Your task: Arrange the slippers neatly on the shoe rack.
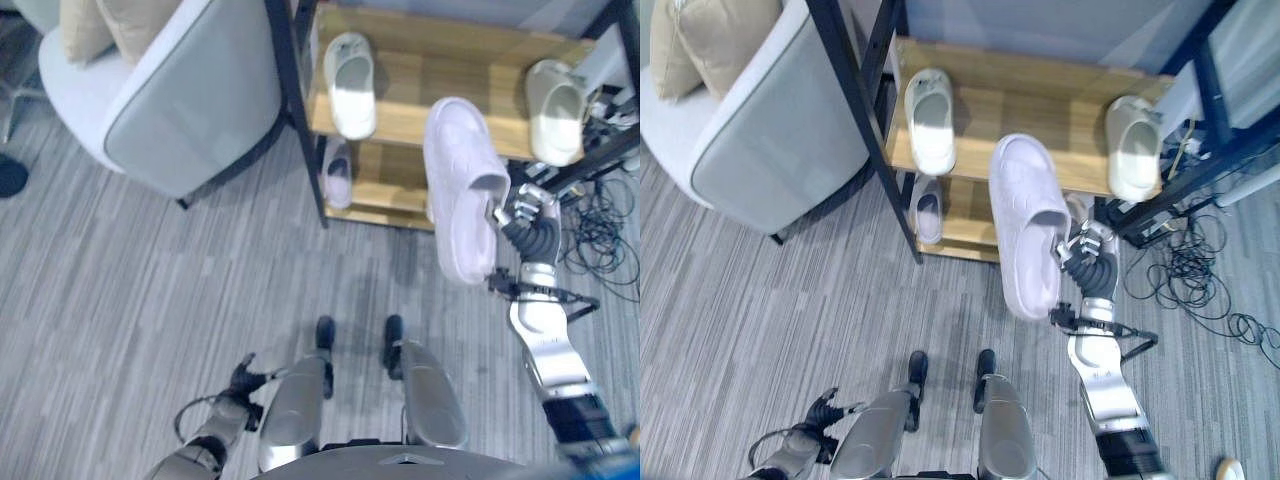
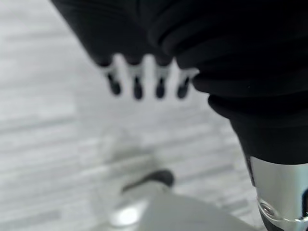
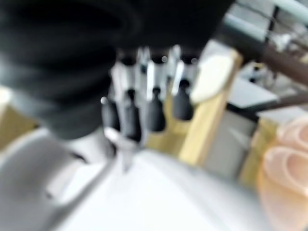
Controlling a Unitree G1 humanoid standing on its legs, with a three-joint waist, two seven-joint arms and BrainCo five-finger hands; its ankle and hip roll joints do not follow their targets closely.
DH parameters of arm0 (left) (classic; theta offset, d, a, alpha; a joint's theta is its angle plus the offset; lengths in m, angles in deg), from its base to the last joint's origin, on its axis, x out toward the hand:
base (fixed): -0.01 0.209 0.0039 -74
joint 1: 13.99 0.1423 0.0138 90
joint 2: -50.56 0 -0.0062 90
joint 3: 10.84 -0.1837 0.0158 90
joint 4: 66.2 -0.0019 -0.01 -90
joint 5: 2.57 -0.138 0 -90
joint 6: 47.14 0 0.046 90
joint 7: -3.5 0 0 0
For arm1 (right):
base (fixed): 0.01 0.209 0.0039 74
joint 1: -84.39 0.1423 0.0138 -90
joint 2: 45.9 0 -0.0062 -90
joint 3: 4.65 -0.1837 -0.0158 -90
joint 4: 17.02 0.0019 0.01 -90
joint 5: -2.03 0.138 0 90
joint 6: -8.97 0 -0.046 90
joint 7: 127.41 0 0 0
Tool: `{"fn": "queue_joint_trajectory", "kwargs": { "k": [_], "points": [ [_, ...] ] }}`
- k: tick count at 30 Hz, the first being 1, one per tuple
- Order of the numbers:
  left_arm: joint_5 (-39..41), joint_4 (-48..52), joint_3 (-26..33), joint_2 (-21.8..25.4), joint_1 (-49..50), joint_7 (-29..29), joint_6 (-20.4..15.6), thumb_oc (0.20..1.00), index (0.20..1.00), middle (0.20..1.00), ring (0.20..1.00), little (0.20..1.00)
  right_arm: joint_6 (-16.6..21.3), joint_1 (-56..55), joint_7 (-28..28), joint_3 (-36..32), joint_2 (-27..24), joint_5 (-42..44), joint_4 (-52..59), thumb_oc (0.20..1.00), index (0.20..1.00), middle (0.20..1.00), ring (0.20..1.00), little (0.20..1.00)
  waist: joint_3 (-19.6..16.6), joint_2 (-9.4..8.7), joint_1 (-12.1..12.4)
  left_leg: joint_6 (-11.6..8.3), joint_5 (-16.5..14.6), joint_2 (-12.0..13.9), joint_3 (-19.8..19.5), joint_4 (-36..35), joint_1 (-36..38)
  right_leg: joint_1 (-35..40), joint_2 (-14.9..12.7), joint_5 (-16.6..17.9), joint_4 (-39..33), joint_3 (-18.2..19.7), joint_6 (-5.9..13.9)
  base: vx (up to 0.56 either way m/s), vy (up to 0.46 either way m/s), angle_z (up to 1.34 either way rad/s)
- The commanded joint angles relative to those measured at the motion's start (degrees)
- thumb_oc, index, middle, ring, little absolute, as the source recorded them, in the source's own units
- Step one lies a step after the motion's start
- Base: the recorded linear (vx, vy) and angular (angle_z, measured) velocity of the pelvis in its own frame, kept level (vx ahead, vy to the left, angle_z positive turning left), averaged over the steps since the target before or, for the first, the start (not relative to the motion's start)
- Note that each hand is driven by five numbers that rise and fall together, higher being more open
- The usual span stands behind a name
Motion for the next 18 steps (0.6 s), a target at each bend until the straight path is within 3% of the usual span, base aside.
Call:
{"fn": "queue_joint_trajectory", "kwargs": {
  "k": [1,4,5,6,8,10,13,14,15,16,17,18],
  "points": [
    [-0.8,2.3,0.0,-0.1,2.3,0.1,-0.3,1.0,1.0,1.0,1.0,1.0,2.9,5.2,1.5,-1.9,-3.7,-1.8,1.7,0.2,0.2,0.2,0.2,0.2,0.0,0.73,0.4,-2.03,-8.4,2.2,1.1,1.1,6.1,1.4,-0.6,1.9,-5.2,-1.5,-0.33,0.12,-0.088,-0.46],
    [-1.3,1.9,0.0,0.0,3.0,-0.6,0.0,1.0,1.0,1.0,1.0,1.0,2.3,5.0,1.5,-1.1,-4.2,-1.9,1.6,0.2,0.2,0.2,0.2,0.2,-0.6,0.52,0.2,-2.89,-9.8,3.0,2.0,0.7,8.1,0.4,-0.2,3.2,-11.6,-2.7,0.18,0.23,-0.216,-0.47],
    [-3.0,2.7,-0.4,0.0,3.6,-0.2,-0.5,1.0,1.0,1.0,1.0,1.0,2.5,2.5,2.0,-1.5,-4.9,-1.5,3.1,0.2,0.2,0.2,0.2,0.2,-0.9,0.16,-0.7,-3.73,-11.7,3.4,2.0,5.5,7.0,2.5,1.4,1.9,-12.9,0.4,-1.24,0.23,-0.333,-0.38],
    [-3.4,3.8,-0.9,0.1,3.9,0.1,-0.8,1.0,1.0,1.0,1.0,1.0,3.0,2.0,2.2,-1.9,-5.5,-1.1,3.8,0.2,0.2,0.2,0.2,0.2,-0.7,0.11,-0.9,-4.6,-10.4,4.5,2.3,11.3,4.8,3.3,2.6,1.1,-12.6,0.6,-2.6,0.16,-0.33,0.04],
    [-1.0,8.3,-1.1,0.2,3.5,0.4,-1.6,1.0,1.0,1.0,1.0,1.0,3.5,1.3,2.2,-2.0,-6.7,-0.7,5.0,0.2,0.2,0.2,0.2,0.2,1.6,0.5,-0.3,-5.9,-5.0,6.5,0.6,26.9,-3.2,5.0,4.8,-0.6,-12.0,0.2,-5.75,-0.02,-0.24,0.51],
    [0.8,10.5,-1.7,0.6,2.4,1.0,-2.0,1.0,1.0,1.0,1.0,1.0,3.6,2.2,1.5,-2.5,-7.1,-0.4,5.8,0.2,0.2,0.2,0.2,0.2,3.4,0.04,0.3,-5.69,-3.5,7.3,-0.2,32.7,-9.3,6.4,5.8,-2.4,-12.5,-0.8,-7.02,0.01,-0.202,0.34],
    [2.6,11.4,-1.6,0.7,0.8,2.0,-2.6,1.0,1.0,1.0,1.0,1.0,4.0,3.7,1.0,-2.1,-6.7,0.9,6.2,0.2,0.2,0.2,0.2,0.2,3.9,-0.75,1.7,-5.66,-4.2,7.2,0.3,21.4,-13.4,7.5,5.7,-3.4,-13.4,-1.1,-6.24,0.14,-0.031,-0.09],
    [2.6,11.4,-1.6,0.7,0.8,2.0,-2.6,1.0,1.0,1.0,1.0,1.0,4.1,3.7,1.0,-2.1,-6.7,0.9,6.1,0.2,0.2,0.2,0.2,0.2,4.0,-0.9,1.7,-5.64,-4.1,7.1,0.4,21.1,-13.2,7.5,5.6,-3.4,-13.3,-1.0,-6.22,0.16,0.085,0.14],
    [3.0,11.6,-1.7,0.7,0.4,2.0,-2.6,1.0,1.0,1.0,1.0,1.0,4.3,4.4,1.0,-1.5,-6.6,1.3,6.3,0.2,0.2,0.2,0.2,0.2,4.1,-0.63,2.6,-6.37,-1.0,7.7,-0.6,14.9,-13.8,7.4,6.2,-3.8,-12.9,-0.8,-6.16,0.21,0.115,0.05],
    [3.4,10.6,-2.0,1.2,-0.5,1.8,-2.3,1.0,1.0,1.0,1.0,1.0,4.4,6.2,0.9,-0.3,-6.8,1.0,6.5,0.2,0.2,0.2,0.2,0.2,4.4,-1.0,4.9,-7.67,5.7,9.2,-3.7,3.3,-14.3,7.7,7.0,-5.0,-11.8,-0.1,-5.75,0.31,0.199,-0.11],
    [3.1,9.0,-1.3,0.7,-0.3,1.6,-2.2,1.0,1.0,1.0,1.0,1.0,4.4,6.0,2.4,0.0,-7.2,0.7,7.3,0.2,0.2,0.2,0.2,0.2,3.8,-0.81,4.8,-7.48,5.8,10.0,-4.2,-1.3,-12.6,7.3,7.3,-6.2,-10.2,0.4,-5.37,0.28,0.192,-0.29],
    [3.0,7.4,-1.0,0.5,-0.7,1.7,-2.2,1.0,1.0,1.0,1.0,1.0,4.4,5.9,2.9,0.3,-7.3,0.1,7.9,0.2,0.2,0.2,0.2,0.2,4.1,-0.96,4.6,-7.85,6.5,9.7,-4.3,-0.5,-12.7,6.7,7.3,-6.1,-8.3,0.6,-5.28,0.18,0.185,-0.39]
  ]
}}
